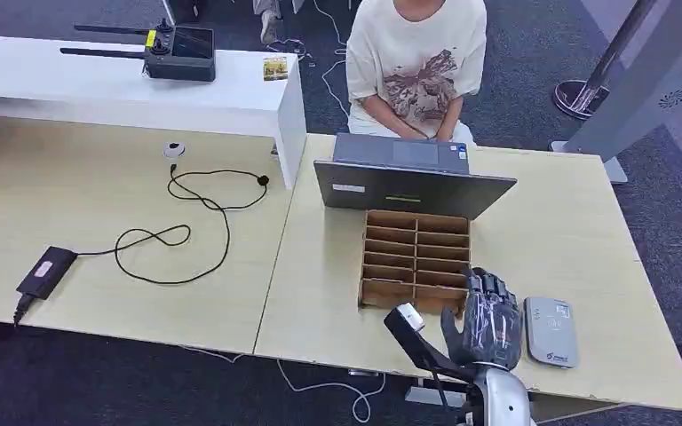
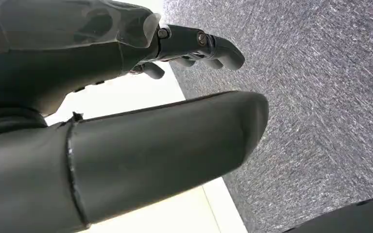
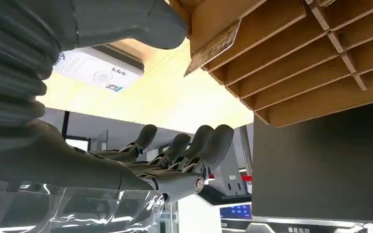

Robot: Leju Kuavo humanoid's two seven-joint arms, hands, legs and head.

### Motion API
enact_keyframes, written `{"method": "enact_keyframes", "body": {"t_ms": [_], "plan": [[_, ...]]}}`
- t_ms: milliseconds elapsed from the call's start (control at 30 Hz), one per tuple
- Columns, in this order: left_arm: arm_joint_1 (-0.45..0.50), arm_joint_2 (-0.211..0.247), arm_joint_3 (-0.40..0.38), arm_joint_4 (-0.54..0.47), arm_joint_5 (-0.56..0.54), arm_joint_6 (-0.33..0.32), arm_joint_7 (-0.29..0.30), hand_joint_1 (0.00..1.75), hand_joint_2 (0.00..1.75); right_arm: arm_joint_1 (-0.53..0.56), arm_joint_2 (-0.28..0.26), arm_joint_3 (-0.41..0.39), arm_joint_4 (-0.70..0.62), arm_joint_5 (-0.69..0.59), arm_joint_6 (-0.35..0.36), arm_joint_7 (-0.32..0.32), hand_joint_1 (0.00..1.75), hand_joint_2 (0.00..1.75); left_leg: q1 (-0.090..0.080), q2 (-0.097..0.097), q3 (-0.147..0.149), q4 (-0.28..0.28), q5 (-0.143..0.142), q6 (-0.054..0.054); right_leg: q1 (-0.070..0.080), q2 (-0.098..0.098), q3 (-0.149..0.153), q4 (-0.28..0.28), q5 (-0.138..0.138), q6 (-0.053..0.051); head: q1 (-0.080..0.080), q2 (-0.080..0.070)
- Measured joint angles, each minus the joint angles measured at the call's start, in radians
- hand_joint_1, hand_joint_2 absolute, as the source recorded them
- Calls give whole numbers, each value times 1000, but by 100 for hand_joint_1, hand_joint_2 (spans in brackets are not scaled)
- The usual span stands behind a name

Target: Pass the card to the sensor for recognition and then transmit it.

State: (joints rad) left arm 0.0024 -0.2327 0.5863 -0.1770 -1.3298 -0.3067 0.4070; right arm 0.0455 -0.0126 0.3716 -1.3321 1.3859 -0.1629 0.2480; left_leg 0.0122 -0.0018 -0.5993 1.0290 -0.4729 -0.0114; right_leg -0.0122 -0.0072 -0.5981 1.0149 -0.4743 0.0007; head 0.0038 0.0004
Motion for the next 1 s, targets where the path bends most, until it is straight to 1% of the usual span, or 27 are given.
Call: {"method": "enact_keyframes", "body": {"t_ms": [33, 267, 333, 400, 433, 500, 767, 967, 1000], "plan": [[0, 0, 0, 0, 0, 0, 0, 0, 0, -1, 0, 0, 0, 0, 0, 0, 61, 175, 0, 0, 0, 0, 0, 0, 0, 0, 0, 0, 0, 0, 0, 0], [0, 0, 0, 0, 0, 1, 0, 0, 0, -8, 0, 0, 10, -1, 2, -7, 63, 175, 0, 0, 0, 0, 0, 0, 0, 0, 0, 0, 0, 0, 0, 0], [0, 0, 0, 0, 0, 1, 0, 0, 0, -10, 0, 1, 13, -1, 2, -8, 58, 175, 0, 0, 0, 0, 0, 0, 0, 0, 0, 0, 0, 0, 0, 0], [0, 0, 0, 0, 0, 2, 0, 0, 0, -11, 0, 2, 15, -2, 2, -9, 58, 175, 0, 0, 0, 0, 0, 0, 0, 0, 0, 0, 0, 0, 0, 0], [0, 0, 0, 0, 0, 2, 0, 0, 0, -11, 0, 1, 16, -2, 2, -10, 61, 175, 0, 0, 0, 0, 0, 0, 0, 0, 0, 0, 0, 0, 0, 0], [0, 0, 0, 0, 0, 2, 0, 0, 0, -13, 0, 2, 18, -3, 2, -11, 58, 175, 0, 0, 0, 0, 0, 0, 0, 0, 0, 0, 0, 0, 0, 0], [0, 0, 0, 0, -5, 1, -1, 0, 0, -28, 2, 5, 35, 0, 4, -21, 58, 175, 0, 0, 0, 0, 0, 0, 0, 0, 0, 0, 0, 0, 0, 0], [0, 0, 0, 0, -9, 1, -3, 0, 0, -32, 2, 7, 47, 6, 4, -23, 65, 175, 0, 0, 0, 0, 0, 0, 0, 0, 0, 0, 0, 0, 0, 0], [0, 0, 0, 0, -10, 0, -3, 0, 0, -34, 2, 8, 50, 8, 4, -24, 63, 175, 0, 0, 0, 0, 0, 0, 0, 0, 0, 0, 0, 0, 0, 0]]}}
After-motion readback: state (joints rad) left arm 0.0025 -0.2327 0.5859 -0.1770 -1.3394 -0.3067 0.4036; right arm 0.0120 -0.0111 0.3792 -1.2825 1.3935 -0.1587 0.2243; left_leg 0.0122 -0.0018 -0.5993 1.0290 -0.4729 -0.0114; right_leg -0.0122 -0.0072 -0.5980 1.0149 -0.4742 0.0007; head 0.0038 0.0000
